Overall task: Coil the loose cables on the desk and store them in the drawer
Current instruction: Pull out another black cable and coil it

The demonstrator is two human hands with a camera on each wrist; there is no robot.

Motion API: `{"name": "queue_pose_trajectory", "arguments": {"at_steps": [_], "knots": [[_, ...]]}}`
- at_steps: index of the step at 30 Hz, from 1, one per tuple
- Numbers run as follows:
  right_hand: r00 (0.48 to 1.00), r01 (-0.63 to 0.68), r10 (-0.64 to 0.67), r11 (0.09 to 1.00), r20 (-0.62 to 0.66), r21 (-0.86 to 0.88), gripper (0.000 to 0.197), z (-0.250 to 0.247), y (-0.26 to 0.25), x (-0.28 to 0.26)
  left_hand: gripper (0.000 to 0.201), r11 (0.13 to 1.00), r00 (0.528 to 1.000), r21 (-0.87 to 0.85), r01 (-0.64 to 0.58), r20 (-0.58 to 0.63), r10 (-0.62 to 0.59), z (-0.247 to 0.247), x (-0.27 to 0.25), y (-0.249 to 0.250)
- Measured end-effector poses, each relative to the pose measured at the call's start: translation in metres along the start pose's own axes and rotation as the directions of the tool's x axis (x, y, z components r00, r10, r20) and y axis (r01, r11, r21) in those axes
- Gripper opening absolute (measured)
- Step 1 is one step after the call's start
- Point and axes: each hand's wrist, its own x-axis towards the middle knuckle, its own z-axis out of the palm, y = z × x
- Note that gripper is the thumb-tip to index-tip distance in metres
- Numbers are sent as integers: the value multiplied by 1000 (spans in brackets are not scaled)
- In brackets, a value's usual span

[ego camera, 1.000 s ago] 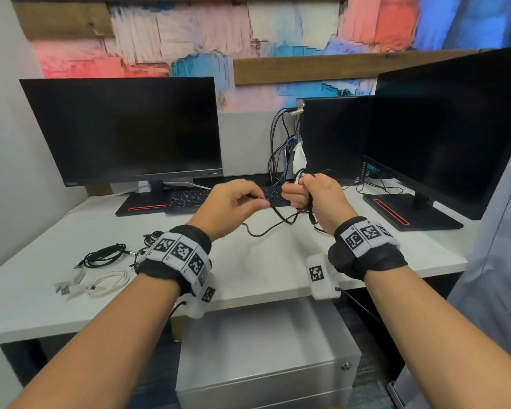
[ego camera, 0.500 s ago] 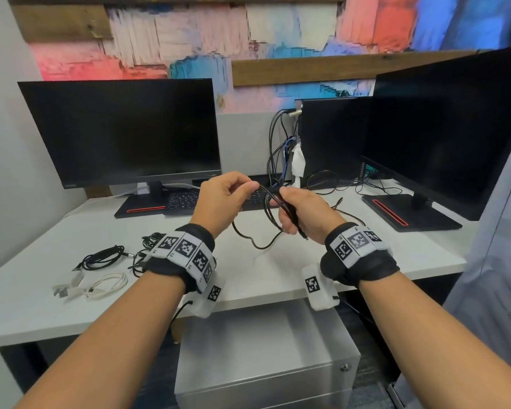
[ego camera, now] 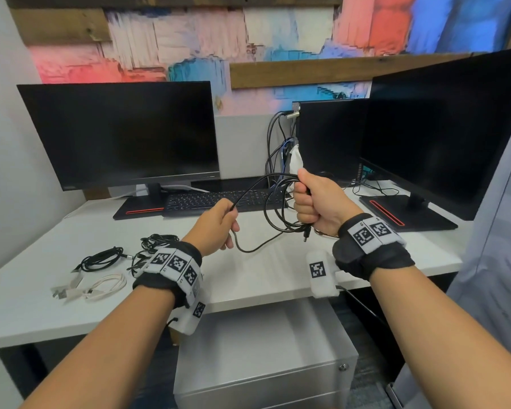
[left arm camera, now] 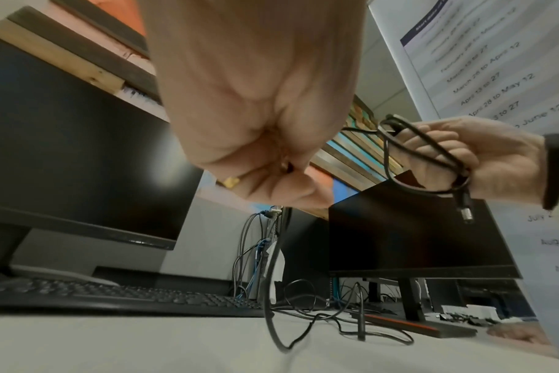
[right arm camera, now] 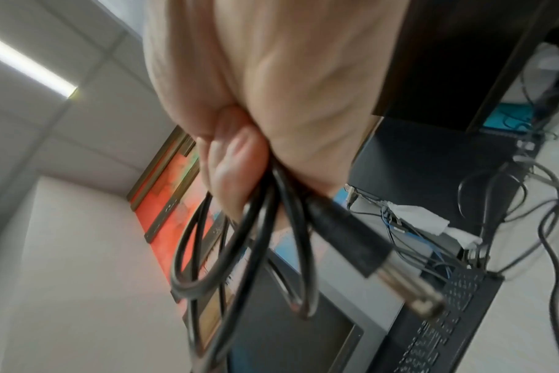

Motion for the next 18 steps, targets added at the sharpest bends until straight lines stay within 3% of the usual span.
{"name": "queue_pose_trajectory", "arguments": {"at_steps": [3, 5, 7, 10, 12, 14, 18], "knots": [[999, -25, 18, 990, 48, 138, 46, -2, -1, -1, 22, 991, 999, -133, 13, 37, -9, 5, 0, 5], [996, -30, 12, 979, 86, 203, 46, -3, -1, 0, 41, 966, 993, -253, 48, 112, -20, 9, 0, 14], [993, -30, 1, 971, 121, 236, 45, -2, -1, 2, 66, 964, 984, -261, 51, 176, -4, 13, 1, 21], [990, -14, -21, 970, 139, 244, 43, -1, 2, 3, 80, 952, 977, -303, 40, 210, 26, 20, 0, 27], [991, 8, -35, 980, 131, 199, 40, -2, 6, 3, 69, 944, 980, -329, 33, 198, 35, 20, 0, 27], [992, 18, -35, 991, 125, 132, 37, -2, 9, 3, 33, 939, 986, -343, 13, 160, 45, 19, -1, 27], [991, -17, 9, 998, 133, 57, 31, -7, 14, 5, 22, 934, 993, -356, 13, 114, 29, 19, -1, 21]]}}
